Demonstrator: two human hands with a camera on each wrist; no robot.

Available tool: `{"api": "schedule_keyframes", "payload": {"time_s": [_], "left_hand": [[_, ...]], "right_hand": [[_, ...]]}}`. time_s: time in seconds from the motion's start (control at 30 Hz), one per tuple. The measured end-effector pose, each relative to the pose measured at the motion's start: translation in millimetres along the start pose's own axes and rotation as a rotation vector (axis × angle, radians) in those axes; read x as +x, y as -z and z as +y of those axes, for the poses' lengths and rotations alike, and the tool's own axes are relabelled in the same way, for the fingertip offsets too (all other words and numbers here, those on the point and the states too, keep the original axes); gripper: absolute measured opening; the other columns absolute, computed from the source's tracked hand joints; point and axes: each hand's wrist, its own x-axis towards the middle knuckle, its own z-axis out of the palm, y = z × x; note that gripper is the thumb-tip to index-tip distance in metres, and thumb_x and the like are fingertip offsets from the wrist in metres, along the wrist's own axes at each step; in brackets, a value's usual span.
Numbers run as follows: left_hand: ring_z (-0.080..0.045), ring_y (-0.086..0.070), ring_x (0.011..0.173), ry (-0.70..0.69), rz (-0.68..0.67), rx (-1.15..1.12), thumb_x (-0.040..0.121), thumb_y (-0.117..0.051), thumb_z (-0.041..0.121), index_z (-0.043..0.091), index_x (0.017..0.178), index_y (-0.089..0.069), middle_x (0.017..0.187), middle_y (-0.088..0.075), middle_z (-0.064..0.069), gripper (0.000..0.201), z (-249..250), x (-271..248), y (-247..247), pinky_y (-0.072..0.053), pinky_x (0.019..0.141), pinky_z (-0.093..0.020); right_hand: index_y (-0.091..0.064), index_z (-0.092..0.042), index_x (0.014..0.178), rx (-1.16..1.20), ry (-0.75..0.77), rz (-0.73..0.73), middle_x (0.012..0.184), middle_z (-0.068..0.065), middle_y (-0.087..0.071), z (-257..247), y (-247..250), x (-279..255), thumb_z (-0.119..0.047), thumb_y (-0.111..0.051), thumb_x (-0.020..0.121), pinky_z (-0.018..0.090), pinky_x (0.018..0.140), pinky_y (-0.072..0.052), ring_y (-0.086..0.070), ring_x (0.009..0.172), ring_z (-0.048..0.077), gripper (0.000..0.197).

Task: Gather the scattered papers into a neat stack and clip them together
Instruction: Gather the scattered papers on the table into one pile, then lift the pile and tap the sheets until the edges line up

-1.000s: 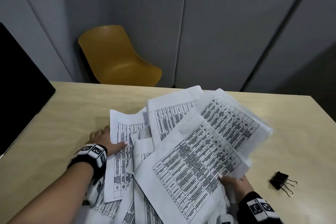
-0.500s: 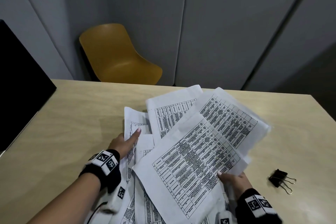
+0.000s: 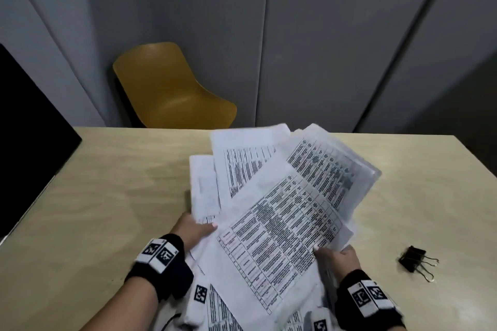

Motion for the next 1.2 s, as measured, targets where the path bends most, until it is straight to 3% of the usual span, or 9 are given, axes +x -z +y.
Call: {"api": "schedule_keyframes", "payload": {"time_s": [0.1, 0.3, 0.5, 0.67, 0.83, 0.9, 1.0, 1.1, 1.2], "left_hand": [[-0.035, -0.064, 0.088, 0.054, -0.026, -0.185, 0.077, -0.063, -0.006, -0.003, 0.1, -0.064, 0.079, -0.073, -0.016, 0.023, 13.5, -8.5, 8.5, -0.046, 0.093, -0.053], [-0.036, -0.063, 0.103, 0.168, -0.049, 0.007, 0.057, -0.083, 0.012, 0.01, 0.094, -0.064, 0.106, -0.069, -0.021, 0.042, -20.9, -13.9, 0.2, -0.043, 0.1, -0.054], [-0.042, -0.066, 0.09, 0.224, -0.032, -0.073, 0.073, -0.068, -0.006, -0.007, 0.091, -0.065, 0.077, -0.072, -0.021, 0.018, -24.8, -13.2, 3.6, -0.048, 0.091, -0.057], [-0.019, -0.066, 0.065, 0.15, -0.02, -0.001, 0.076, -0.064, -0.012, 0.001, 0.077, -0.062, 0.054, -0.07, 0.0, 0.013, -23.6, -19.4, -8.2, -0.042, 0.083, -0.03], [-0.035, -0.059, 0.106, 0.211, 0.014, -0.045, 0.08, -0.067, 0.003, -0.014, 0.11, -0.058, 0.112, -0.065, -0.022, 0.036, -29.3, -31.9, 1.0, -0.04, 0.1, -0.041], [-0.034, -0.064, 0.096, 0.234, 0.008, -0.019, 0.082, -0.064, 0.002, -0.014, 0.105, -0.059, 0.09, -0.07, -0.02, 0.029, -31.6, -35.6, 3.1, -0.043, 0.095, -0.048], [-0.021, -0.066, 0.055, 0.21, 0.029, -0.013, 0.082, -0.059, -0.008, -0.015, 0.106, -0.058, 0.054, -0.068, -0.006, 0.026, -27.9, -37.8, 0.0, -0.048, 0.071, -0.031], [-0.024, -0.062, 0.08, 0.158, 0.116, 0.135, 0.077, -0.067, -0.003, -0.01, 0.109, -0.059, 0.087, -0.068, -0.011, 0.034, -28.2, -32.2, -7.4, -0.047, 0.082, -0.032], [-0.028, -0.064, 0.096, 0.077, 0.193, 0.46, 0.062, -0.078, 0.03, 0.003, 0.109, -0.06, 0.108, -0.067, -0.013, 0.057, -24.9, -30.1, -13.0, -0.052, 0.088, -0.034]], "right_hand": [[-0.055, 0.007, 0.087, 0.08, 0.038, 0.003, 0.067, 0.013, -0.055, -12.6, -5.6, -2.7, 0.003, -0.063, 0.079, 0.023, 0.052, -0.039, -0.05, 0.056, 0.022, 0.013], [-0.046, 0.004, 0.099, -0.174, -0.052, -0.046, 0.078, 0.015, -0.055, 1.0, -19.2, -12.2, -0.01, -0.063, 0.076, 0.025, 0.053, -0.044, -0.053, 0.062, 0.023, 0.032], [-0.037, -0.008, 0.099, -0.227, 0.091, -0.057, 0.078, 0.004, -0.048, -17.9, -11.5, -20.9, -0.012, -0.072, 0.075, 0.018, 0.038, -0.035, -0.045, 0.062, 0.01, 0.042], [-0.042, -0.003, 0.105, -0.364, 0.088, -0.129, 0.092, 0.01, -0.056, -25.1, -16.3, -8.6, -0.023, -0.079, 0.069, 0.019, 0.045, -0.038, -0.053, 0.068, 0.016, 0.055], [-0.033, 0.005, 0.123, -0.318, 0.169, -0.022, 0.094, 0.01, -0.049, -17.4, -10.1, -8.9, -0.018, -0.081, 0.066, 0.015, 0.051, -0.034, -0.05, 0.077, 0.021, 0.079], [-0.032, 0.006, 0.128, -0.317, 0.168, -0.092, 0.097, 0.012, -0.053, -15.6, -14.6, -11.6, -0.019, -0.081, 0.066, 0.02, 0.056, -0.044, -0.052, 0.081, 0.022, 0.084], [-0.024, -0.004, 0.139, -0.12, 0.129, -0.178, 0.13, 0.018, -0.049, -12.1, -23.2, -11.0, -0.006, -0.083, 0.058, 0.033, 0.084, -0.053, -0.052, 0.112, 0.034, 0.1], [-0.032, -0.014, 0.138, 0.128, 0.038, -0.206, 0.134, 0.017, -0.049, -5.1, -24.1, -2.0, -0.017, -0.093, 0.02, 0.051, 0.097, -0.046, -0.048, 0.121, 0.039, 0.133], [-0.057, 0.005, 0.11, 0.047, 0.013, -0.213, 0.095, 0.015, -0.067, -1.4, -19.9, 4.1, -0.026, -0.094, 0.014, 0.037, 0.079, -0.051, -0.064, 0.087, 0.029, 0.107]]}}
